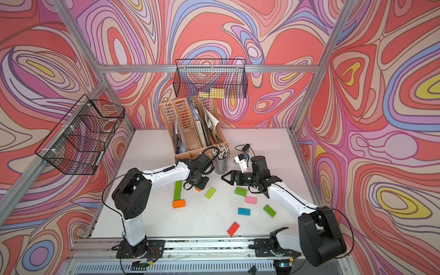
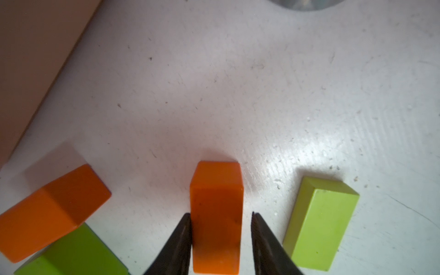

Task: Assemble the letter c with building blocks
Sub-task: Pick up the building block from the center of the board.

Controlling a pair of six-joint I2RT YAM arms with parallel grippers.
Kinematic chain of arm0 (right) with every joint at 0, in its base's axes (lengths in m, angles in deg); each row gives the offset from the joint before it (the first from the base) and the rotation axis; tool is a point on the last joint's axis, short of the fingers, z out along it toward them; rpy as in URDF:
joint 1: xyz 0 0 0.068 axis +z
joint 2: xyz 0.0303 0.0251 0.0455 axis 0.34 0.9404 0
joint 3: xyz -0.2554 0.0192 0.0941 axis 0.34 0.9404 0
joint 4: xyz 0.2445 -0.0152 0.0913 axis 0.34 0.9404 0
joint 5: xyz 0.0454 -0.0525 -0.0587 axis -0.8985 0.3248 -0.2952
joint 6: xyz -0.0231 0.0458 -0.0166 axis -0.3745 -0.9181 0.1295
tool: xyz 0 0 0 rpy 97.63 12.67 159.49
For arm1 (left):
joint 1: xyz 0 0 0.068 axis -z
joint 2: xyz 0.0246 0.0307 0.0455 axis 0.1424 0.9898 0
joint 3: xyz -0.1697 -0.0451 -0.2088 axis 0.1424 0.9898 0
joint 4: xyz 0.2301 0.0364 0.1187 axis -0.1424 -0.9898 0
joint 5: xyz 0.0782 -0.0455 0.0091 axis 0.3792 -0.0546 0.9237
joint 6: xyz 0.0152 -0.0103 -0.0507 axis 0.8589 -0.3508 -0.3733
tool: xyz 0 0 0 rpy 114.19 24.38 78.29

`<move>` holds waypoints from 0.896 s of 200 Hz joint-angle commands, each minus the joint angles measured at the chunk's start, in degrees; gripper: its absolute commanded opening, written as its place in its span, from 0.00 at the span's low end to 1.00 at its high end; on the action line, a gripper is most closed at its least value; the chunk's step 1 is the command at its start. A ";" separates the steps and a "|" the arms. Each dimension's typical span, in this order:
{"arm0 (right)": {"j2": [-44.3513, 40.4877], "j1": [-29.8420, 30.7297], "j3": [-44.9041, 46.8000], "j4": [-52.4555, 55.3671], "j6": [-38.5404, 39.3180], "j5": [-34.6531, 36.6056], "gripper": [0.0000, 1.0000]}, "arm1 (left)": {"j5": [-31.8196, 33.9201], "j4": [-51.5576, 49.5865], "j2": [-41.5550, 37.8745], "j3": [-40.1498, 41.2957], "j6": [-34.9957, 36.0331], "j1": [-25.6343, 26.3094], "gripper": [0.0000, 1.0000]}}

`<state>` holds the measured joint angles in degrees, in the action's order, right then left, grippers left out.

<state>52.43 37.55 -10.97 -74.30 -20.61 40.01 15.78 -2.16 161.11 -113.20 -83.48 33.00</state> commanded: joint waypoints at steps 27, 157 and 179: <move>-1.05 0.15 0.70 -0.09 0.40 0.10 0.88 | 0.71 -2.22 0.95 -0.78 3.33 -0.32 0.27; 0.09 0.16 0.35 -0.09 0.69 0.71 0.88 | -2.20 4.55 -7.62 3.59 31.24 -2.68 0.11; 0.18 0.17 0.35 -0.09 0.73 0.73 0.88 | -5.59 9.89 -11.71 8.43 41.02 -3.08 0.11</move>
<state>52.40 37.55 -10.97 -74.32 -20.58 40.32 14.95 1.95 154.03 -108.79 -58.26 30.38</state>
